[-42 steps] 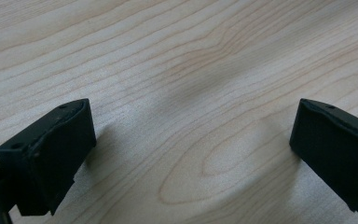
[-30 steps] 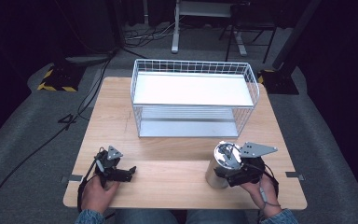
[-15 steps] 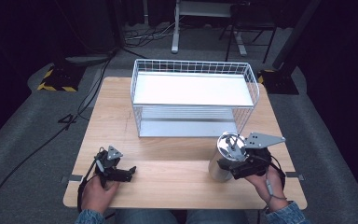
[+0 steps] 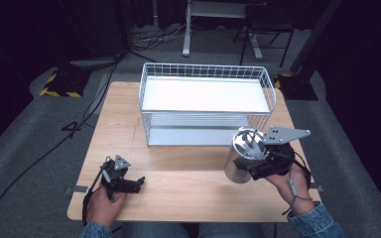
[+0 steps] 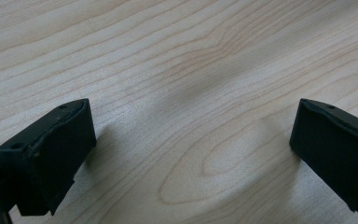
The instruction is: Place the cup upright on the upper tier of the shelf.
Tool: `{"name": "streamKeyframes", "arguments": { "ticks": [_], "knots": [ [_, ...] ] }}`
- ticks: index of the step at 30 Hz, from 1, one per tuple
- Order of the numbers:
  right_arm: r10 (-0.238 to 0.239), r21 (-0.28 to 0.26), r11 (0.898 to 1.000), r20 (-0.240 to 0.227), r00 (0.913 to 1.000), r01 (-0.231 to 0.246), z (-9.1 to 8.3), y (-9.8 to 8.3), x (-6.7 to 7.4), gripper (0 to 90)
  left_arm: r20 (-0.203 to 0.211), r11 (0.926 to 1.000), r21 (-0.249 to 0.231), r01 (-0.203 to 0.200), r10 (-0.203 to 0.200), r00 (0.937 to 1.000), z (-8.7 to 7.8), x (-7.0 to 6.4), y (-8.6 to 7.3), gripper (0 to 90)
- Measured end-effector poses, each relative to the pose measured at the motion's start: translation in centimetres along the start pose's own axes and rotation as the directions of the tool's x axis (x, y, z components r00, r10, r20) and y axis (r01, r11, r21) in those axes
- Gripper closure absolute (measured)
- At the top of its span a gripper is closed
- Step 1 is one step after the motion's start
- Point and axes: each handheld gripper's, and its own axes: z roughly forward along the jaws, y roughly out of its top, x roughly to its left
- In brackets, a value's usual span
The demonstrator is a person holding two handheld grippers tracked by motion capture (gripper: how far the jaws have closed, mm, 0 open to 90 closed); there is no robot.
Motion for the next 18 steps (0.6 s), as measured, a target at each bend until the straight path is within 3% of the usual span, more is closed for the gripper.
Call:
{"name": "streamKeyframes", "arguments": {
  "ticks": [18],
  "knots": [
    [-0.016, -0.038, 0.999, -0.004, 0.9999, 0.016, -1.1, 5.2, -0.8, 3.7, 0.0, 1.0, 0.001, 0.0, 0.0, 1.0, 0.0, 0.0, 0.0, 0.6]
  ]
}}
